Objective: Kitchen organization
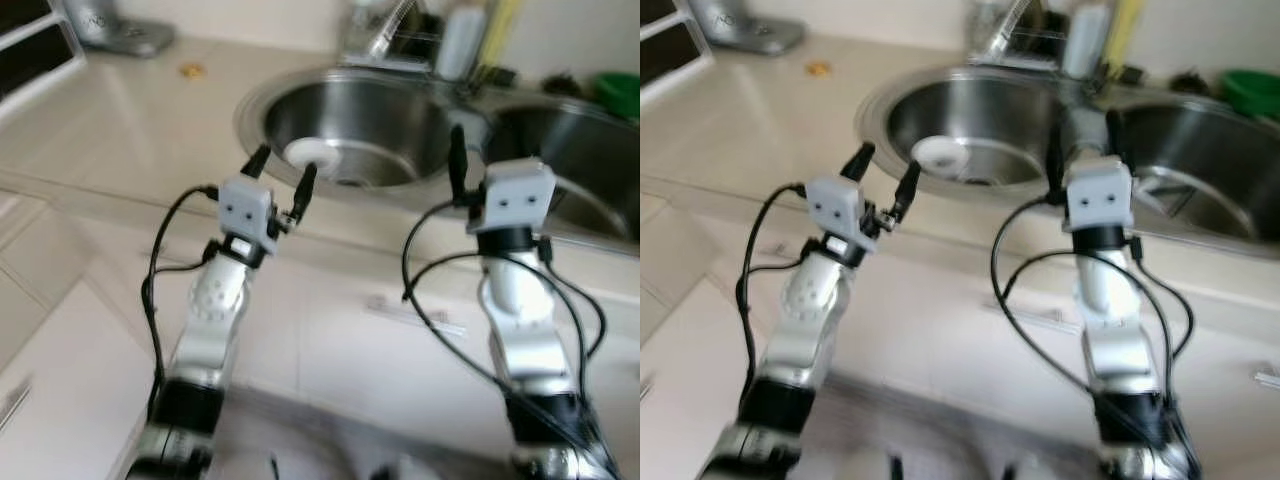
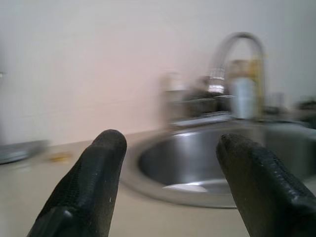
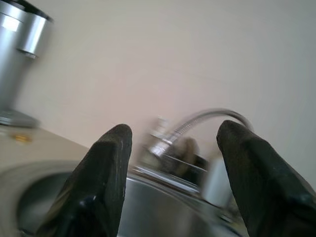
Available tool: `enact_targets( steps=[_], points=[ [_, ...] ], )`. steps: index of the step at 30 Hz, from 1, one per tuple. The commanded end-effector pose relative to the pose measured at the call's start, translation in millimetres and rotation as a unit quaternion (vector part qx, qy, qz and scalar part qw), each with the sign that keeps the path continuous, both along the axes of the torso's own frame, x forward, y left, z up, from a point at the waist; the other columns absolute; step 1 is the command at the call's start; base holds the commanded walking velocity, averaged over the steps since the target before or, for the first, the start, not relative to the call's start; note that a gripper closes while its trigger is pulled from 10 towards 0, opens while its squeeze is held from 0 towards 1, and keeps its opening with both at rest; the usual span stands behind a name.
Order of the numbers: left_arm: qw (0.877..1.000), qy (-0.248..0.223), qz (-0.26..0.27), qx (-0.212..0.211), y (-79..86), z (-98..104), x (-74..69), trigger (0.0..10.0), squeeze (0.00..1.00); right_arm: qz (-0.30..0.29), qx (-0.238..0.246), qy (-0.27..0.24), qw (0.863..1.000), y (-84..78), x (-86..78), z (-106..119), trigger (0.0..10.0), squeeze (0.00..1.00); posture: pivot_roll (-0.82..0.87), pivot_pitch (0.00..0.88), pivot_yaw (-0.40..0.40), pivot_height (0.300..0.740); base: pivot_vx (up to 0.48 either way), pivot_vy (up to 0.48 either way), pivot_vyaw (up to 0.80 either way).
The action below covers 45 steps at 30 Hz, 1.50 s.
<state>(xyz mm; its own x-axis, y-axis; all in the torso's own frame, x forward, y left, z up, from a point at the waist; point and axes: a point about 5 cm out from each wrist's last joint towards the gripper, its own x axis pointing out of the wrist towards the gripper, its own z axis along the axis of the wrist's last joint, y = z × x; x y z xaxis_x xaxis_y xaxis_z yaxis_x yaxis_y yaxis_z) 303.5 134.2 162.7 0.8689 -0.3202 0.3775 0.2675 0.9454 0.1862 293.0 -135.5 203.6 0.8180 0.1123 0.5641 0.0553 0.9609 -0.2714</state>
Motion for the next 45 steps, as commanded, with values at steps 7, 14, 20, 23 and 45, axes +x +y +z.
enact_targets(
  steps=[7,14,20,23,45],
  points=[
    [1.000,-0.009,-0.017,-0.005,-10.1,5.7,0.7,10.0,0.00,-0.025,-0.012,-0.014,1.000,-11.3,-3.7,1.7,10.0,0.00,0.15,0.000,-0.042,0.740,0.000,0.480,0.00],
    [1.000,-0.010,-0.018,-0.005,-10.2,6.0,1.4,10.0,0.00,-0.029,-0.014,-0.008,0.999,-12.7,-3.0,-0.8,10.0,0.00,0.15,0.000,-0.040,0.740,0.000,0.480,0.00],
    [1.000,-0.018,-0.013,-0.003,-9.0,7.5,1.4,10.0,0.00,-0.033,-0.003,0.004,0.999,-15.1,-2.3,-4.6,10.0,0.00,0.15,0.000,-0.041,0.740,0.000,0.221,-0.40],
    [1.000,-0.019,-0.014,-0.001,-9.1,7.2,0.9,10.0,0.00,-0.033,-0.003,0.005,0.999,-15.5,-2.5,-4.8,10.0,0.00,0.15,0.000,-0.040,0.740,0.000,0.000,0.00],
    [1.000,-0.016,-0.020,0.014,-10.9,5.8,1.7,10.0,0.00,-0.040,0.010,0.002,0.999,-14.6,-0.7,-2.7,10.0,0.00,0.15,0.000,-0.034,0.740,0.000,-0.361,-0.62]
  ],
)
